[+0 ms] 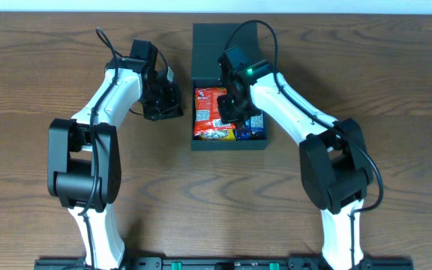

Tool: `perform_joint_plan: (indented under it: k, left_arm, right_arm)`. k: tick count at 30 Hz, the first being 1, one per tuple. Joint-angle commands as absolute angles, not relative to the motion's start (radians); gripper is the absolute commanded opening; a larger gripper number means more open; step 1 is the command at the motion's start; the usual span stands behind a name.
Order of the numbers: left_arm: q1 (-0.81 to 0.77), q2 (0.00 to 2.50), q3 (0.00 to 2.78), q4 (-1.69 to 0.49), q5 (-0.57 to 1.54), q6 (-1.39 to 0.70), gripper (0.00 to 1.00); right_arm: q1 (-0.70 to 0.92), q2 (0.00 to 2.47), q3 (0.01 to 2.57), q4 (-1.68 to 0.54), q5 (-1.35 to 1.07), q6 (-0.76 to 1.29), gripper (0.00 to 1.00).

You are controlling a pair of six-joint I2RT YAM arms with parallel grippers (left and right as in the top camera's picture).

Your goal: Pack container

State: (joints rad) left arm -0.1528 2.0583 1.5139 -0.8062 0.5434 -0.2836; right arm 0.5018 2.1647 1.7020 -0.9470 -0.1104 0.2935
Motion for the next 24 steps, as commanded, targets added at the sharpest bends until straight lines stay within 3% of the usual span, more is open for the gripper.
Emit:
perform_joint_plan:
  k: [1, 14, 24]
  left_arm:
    - [-0.156, 2.073, 1.509, -0.811, 0.54, -0.266, 0.06]
    - [-0.156, 2.073, 1.509, -0.776, 0.54, -0.271, 0.06]
    - [-0.155, 2.073, 1.509, -0.617, 0.532, -0.385, 0.06]
  right_arm:
    - [0.517, 2.183, 1.703, -0.963, -0.065, 0.276, 0.01]
    - [0.477, 2.084, 1.863, -1.024, -0.087, 0.276, 0.01]
    - [0.244, 2.056, 1.867, -0.899, -0.123, 0.337, 0.01]
